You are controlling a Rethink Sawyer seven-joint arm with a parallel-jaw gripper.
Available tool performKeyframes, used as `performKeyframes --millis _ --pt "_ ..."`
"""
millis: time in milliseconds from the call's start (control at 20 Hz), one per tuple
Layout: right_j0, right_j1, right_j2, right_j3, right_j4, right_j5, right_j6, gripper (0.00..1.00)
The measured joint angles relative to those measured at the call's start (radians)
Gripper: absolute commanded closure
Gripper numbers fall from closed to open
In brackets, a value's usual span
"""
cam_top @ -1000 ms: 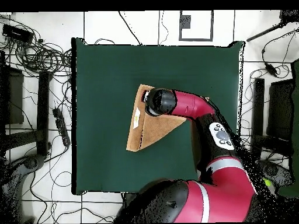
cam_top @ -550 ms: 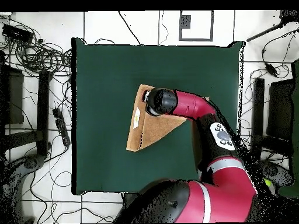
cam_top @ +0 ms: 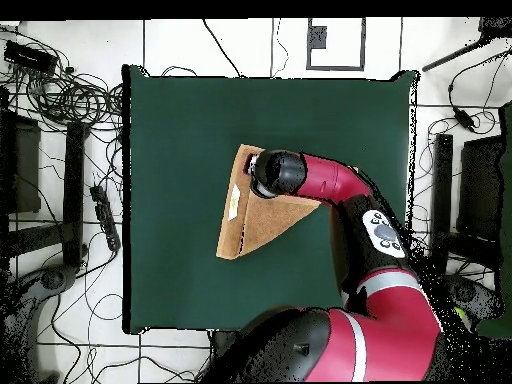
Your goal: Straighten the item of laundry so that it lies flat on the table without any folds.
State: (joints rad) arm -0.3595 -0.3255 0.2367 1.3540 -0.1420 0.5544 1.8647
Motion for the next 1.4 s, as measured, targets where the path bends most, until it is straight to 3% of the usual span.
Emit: performKeyframes --millis 350,400,1200,1400 --pt "0.0 0.001 0.0 -0.002 0.0 0.001 0.0 0.0" --pt "-0.001 0.001 -0.002 -0.002 -0.002 0.001 0.0 1.0" --pt "-0.023 0.006 -0.001 -0.006 -0.002 0.01 0.0 1.0" --pt "-0.085 -0.002 0.039 0.018 -0.003 0.031 0.0 1.0"
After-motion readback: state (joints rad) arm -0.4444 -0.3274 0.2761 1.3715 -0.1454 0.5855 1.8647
